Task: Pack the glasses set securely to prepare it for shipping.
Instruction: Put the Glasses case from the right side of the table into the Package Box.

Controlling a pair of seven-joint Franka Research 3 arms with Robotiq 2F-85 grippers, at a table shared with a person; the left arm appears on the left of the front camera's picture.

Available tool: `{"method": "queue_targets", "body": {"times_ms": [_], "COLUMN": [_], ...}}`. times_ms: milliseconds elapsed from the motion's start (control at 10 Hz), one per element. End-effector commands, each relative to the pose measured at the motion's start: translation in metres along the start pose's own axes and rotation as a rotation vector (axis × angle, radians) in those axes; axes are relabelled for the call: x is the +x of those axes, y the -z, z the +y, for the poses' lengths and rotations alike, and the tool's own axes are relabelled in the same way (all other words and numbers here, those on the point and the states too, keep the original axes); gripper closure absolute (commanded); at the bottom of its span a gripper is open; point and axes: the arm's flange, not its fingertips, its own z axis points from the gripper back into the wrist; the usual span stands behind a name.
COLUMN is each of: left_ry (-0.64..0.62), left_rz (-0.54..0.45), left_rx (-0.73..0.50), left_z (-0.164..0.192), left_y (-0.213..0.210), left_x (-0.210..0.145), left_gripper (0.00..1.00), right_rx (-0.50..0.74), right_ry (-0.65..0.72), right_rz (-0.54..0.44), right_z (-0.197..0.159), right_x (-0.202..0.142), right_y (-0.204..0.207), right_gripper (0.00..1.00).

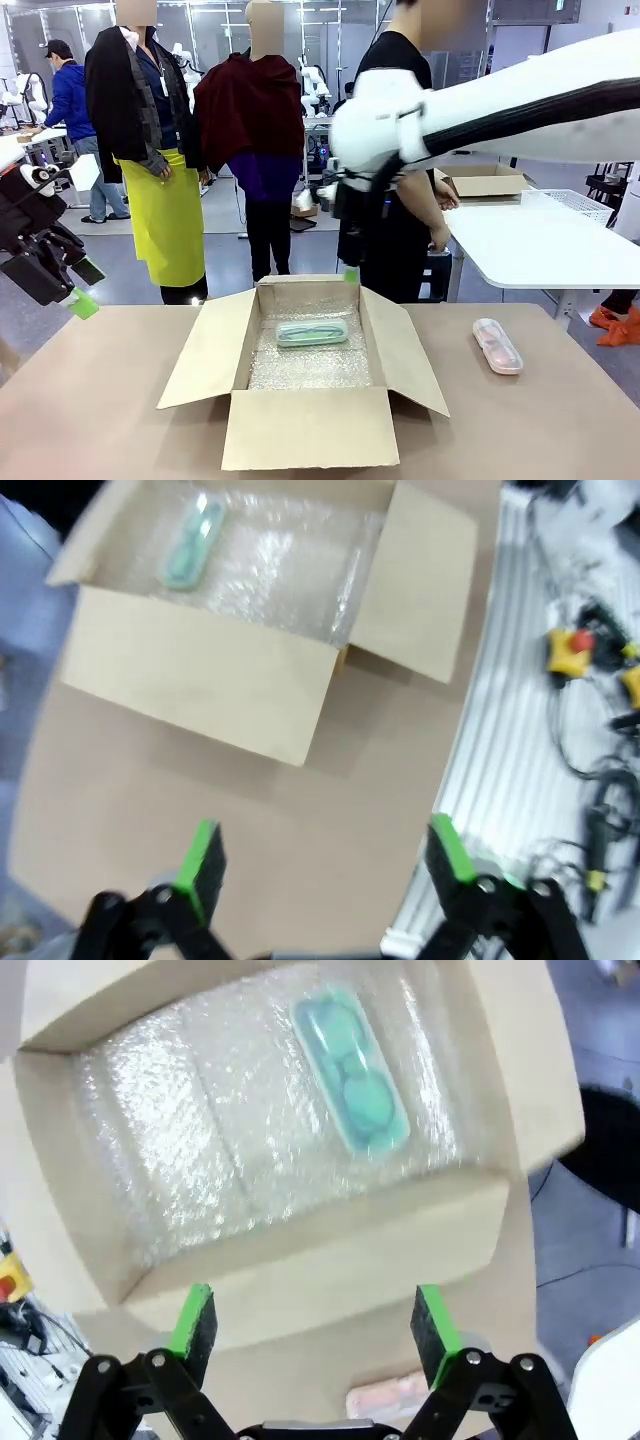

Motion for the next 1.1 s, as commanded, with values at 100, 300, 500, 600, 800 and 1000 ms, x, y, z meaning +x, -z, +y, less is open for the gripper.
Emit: {"method": "queue_targets", "body": {"times_ms": [100,300,500,600,800,1000], "left_ry": [0.018,0.018,0.018,0.018,0.018,0.018], "left_rz": [-0.008,-0.008,-0.008,-0.008,-0.008,-0.008], "left_rx": [-0.01,-0.01,-0.01,-0.01,-0.01,-0.01], "left_z": [0.001,0.001,0.001,0.001,0.001,0.001], "left_y": [-0.002,-0.002,-0.002,-0.002,-0.002,-0.002], "left_x": [-0.002,-0.002,-0.002,-0.002,-0.002,-0.002], "left_gripper": [0.0,0.0,0.0,0.0,0.0,0.0], "right_rx": [-0.074,-0.135,-0.181,-0.193,-0.136,-0.108], "right_ry": [0.209,0.416,0.645,0.789,0.964,0.971], "right_rz": [-0.102,-0.07,-0.06,-0.024,-0.04,-0.066], "right_z": [0.023,0.024,0.015,0.007,-0.002,-0.007], "right_x": [-0.123,-0.176,-0.222,-0.235,-0.244,-0.246], "right_y": [-0.03,-0.051,-0.062,-0.059,-0.049,-0.046], "right_gripper": [0.02,0.02,0.02,0.02,0.02,0.02]}}
